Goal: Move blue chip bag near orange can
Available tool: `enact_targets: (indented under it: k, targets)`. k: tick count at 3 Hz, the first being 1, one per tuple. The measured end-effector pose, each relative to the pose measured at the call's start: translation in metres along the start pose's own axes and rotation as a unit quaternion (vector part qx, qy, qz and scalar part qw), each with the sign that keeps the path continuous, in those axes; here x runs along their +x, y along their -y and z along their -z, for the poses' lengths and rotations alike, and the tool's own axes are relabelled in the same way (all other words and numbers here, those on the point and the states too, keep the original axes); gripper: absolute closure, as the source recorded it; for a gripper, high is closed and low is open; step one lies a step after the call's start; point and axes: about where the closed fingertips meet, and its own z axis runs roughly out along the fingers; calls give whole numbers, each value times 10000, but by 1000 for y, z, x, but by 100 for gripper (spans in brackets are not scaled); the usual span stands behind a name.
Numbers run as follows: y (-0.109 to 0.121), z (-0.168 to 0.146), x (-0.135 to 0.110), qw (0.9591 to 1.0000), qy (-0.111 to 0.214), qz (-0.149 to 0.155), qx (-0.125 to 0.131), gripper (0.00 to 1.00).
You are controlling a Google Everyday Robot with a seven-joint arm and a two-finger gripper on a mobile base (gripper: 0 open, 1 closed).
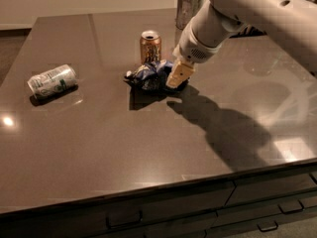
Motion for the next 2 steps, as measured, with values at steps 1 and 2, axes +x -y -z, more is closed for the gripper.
enact_targets:
  k: [1, 2]
  targets:
    - [0, 0, -1, 10000, 0, 6, -6, 0]
    - [-1, 0, -1, 10000, 0, 6, -6, 0]
